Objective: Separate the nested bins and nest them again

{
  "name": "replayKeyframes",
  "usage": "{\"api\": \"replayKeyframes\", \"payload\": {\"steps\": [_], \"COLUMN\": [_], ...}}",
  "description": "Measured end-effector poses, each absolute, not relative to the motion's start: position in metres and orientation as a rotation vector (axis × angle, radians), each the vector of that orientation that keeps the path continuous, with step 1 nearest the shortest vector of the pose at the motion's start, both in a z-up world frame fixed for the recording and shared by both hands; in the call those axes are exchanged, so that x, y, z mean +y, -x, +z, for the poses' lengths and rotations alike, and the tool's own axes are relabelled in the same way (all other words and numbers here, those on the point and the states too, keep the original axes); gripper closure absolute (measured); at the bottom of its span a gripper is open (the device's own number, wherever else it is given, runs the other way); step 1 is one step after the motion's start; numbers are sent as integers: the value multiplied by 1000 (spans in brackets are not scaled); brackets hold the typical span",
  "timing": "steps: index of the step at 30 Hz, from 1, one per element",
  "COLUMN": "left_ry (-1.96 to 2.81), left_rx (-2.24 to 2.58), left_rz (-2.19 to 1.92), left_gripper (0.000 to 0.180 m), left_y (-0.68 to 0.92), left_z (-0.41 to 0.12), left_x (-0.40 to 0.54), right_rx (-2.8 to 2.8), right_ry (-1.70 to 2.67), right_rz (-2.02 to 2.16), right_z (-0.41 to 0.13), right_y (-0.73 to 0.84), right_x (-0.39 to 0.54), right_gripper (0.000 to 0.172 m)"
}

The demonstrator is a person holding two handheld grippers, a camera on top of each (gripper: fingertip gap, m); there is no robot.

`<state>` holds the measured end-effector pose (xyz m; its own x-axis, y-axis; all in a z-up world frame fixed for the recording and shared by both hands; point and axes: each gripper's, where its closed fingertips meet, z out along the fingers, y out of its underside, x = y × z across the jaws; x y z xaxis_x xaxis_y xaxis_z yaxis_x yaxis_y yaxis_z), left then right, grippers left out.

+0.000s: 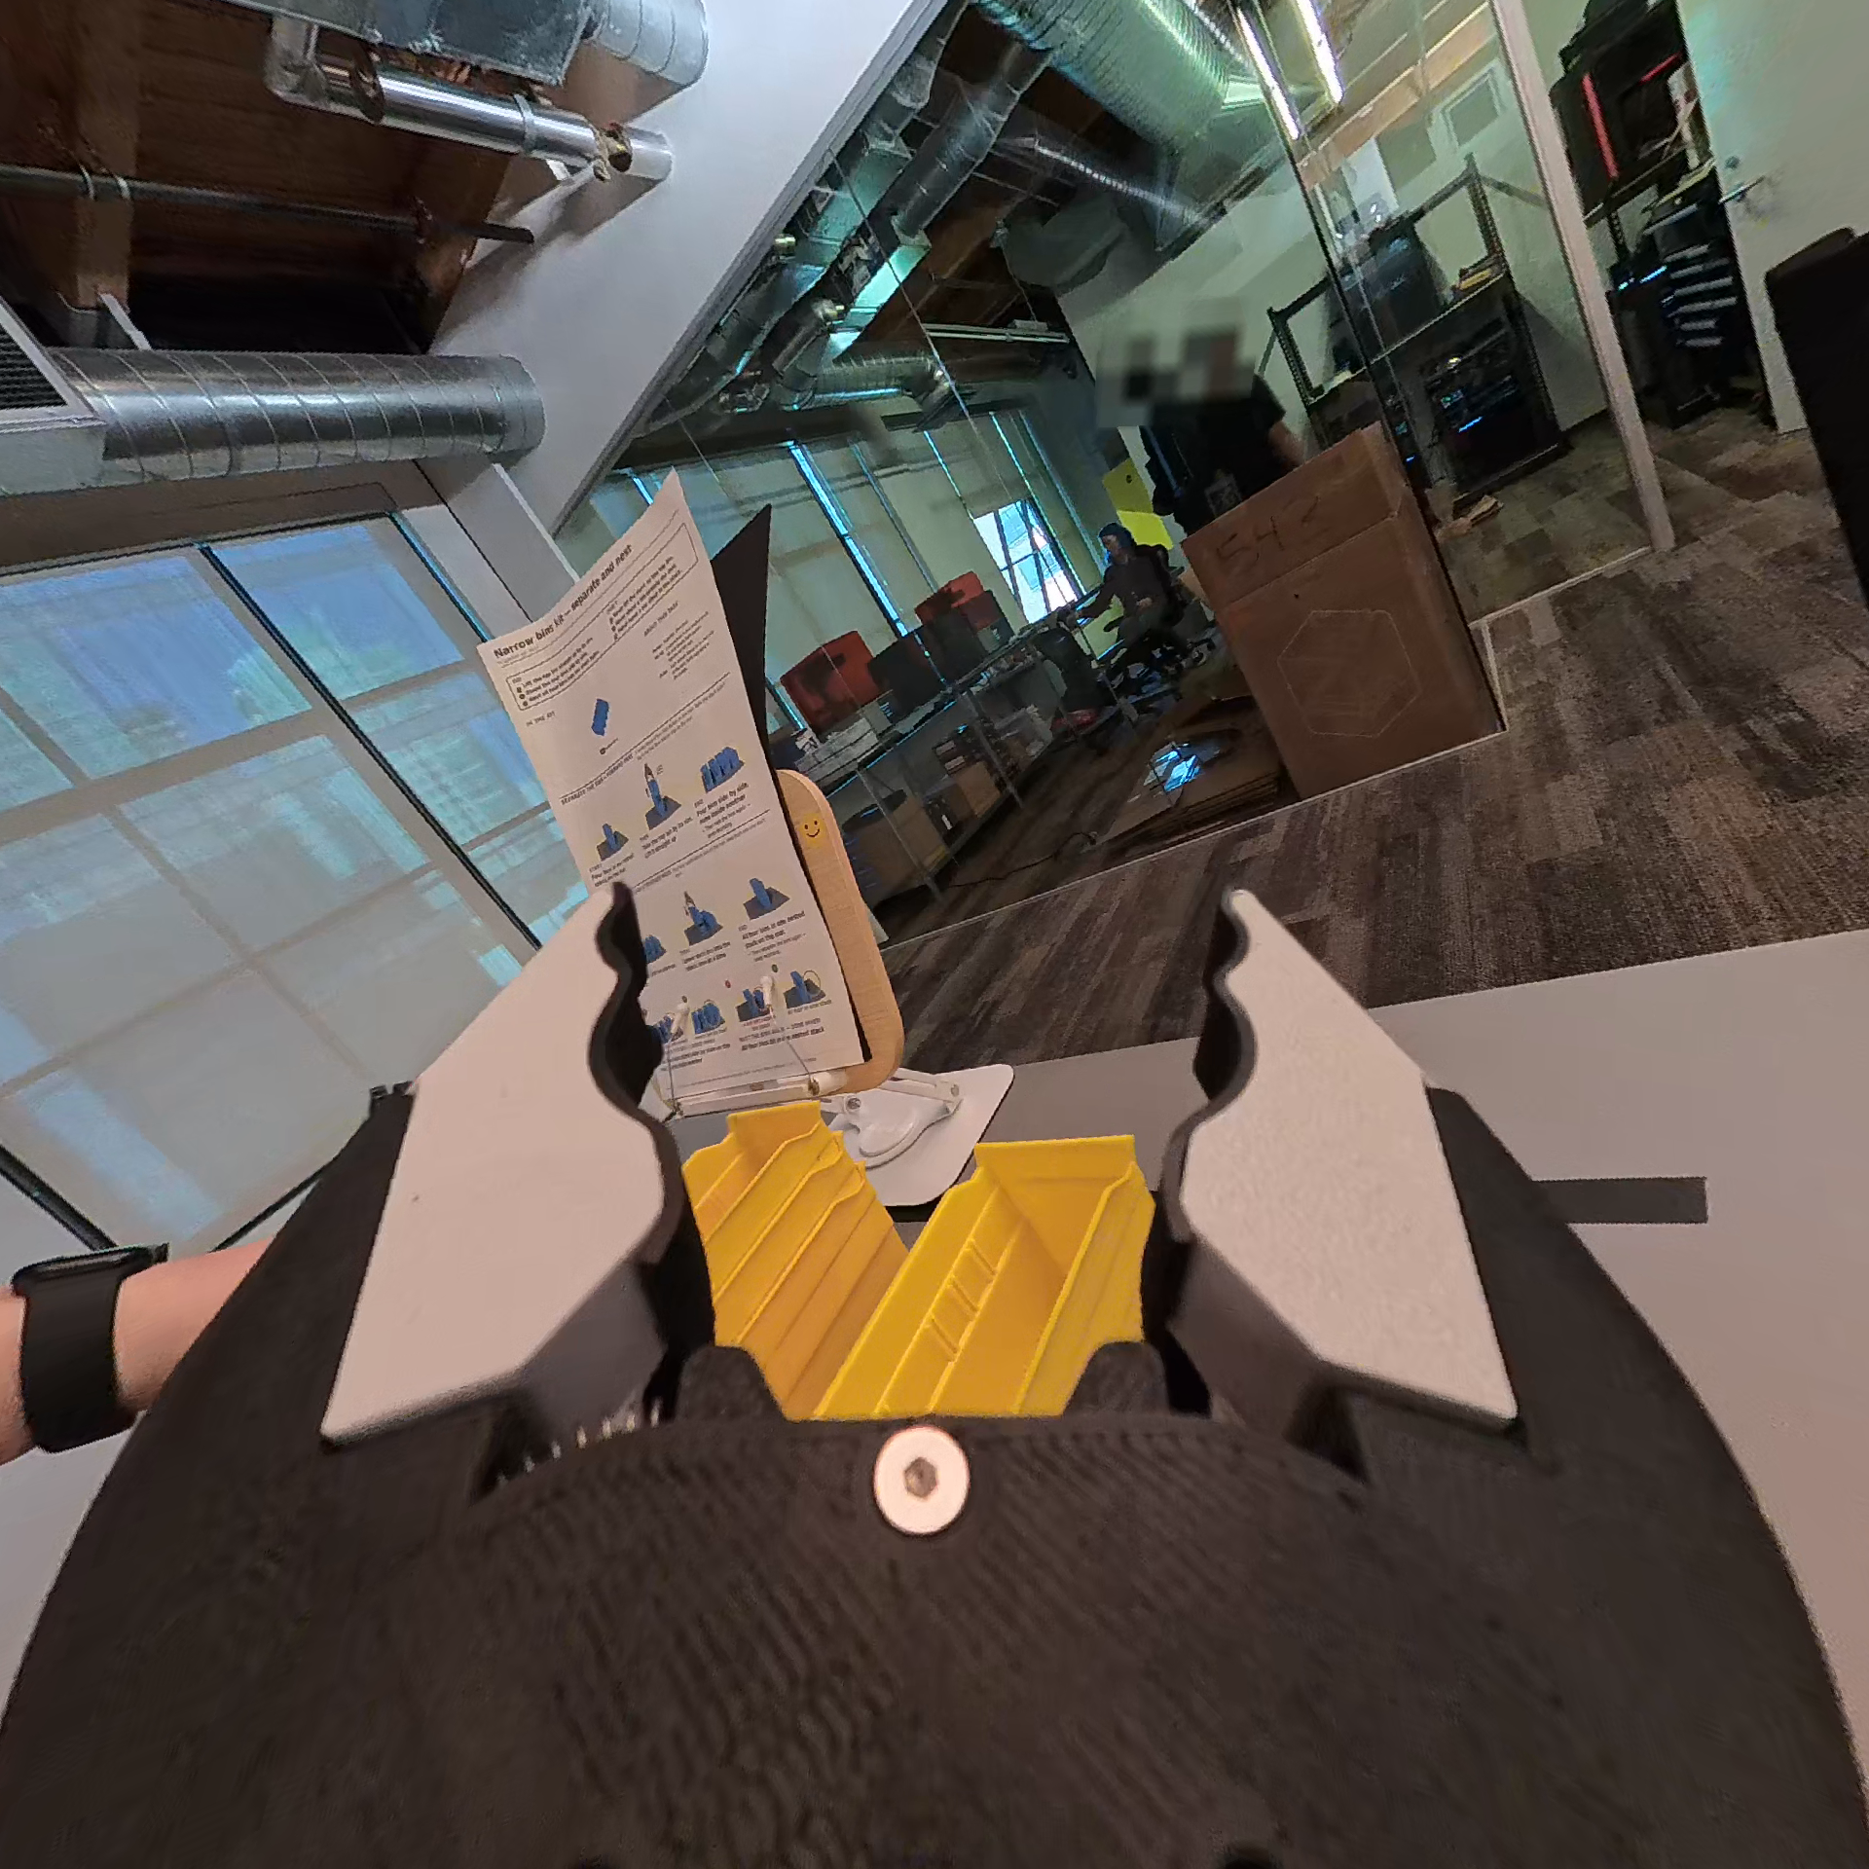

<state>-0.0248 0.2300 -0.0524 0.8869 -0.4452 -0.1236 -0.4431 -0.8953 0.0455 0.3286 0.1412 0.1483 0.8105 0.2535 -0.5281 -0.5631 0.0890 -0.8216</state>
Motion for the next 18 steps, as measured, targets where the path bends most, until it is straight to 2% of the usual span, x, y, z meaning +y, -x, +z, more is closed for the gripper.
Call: {"api": "replayKeyframes", "payload": {"steps": [8, 18], "left_ry": [-3007, -2948], "left_rx": [-732, -727], "left_rz": [-193, -191], "left_gripper": [59, 63], "left_y": [26, 27], "left_z": [-50, -47], "left_x": [229, 222], "right_rx": [284, 275], "right_ry": [1335, 1353], "right_rz": [657, 656], "right_z": [148, 146], "right_y": [-330, -327], "right_x": [141, 144], "right_gripper": [63, 64]}}
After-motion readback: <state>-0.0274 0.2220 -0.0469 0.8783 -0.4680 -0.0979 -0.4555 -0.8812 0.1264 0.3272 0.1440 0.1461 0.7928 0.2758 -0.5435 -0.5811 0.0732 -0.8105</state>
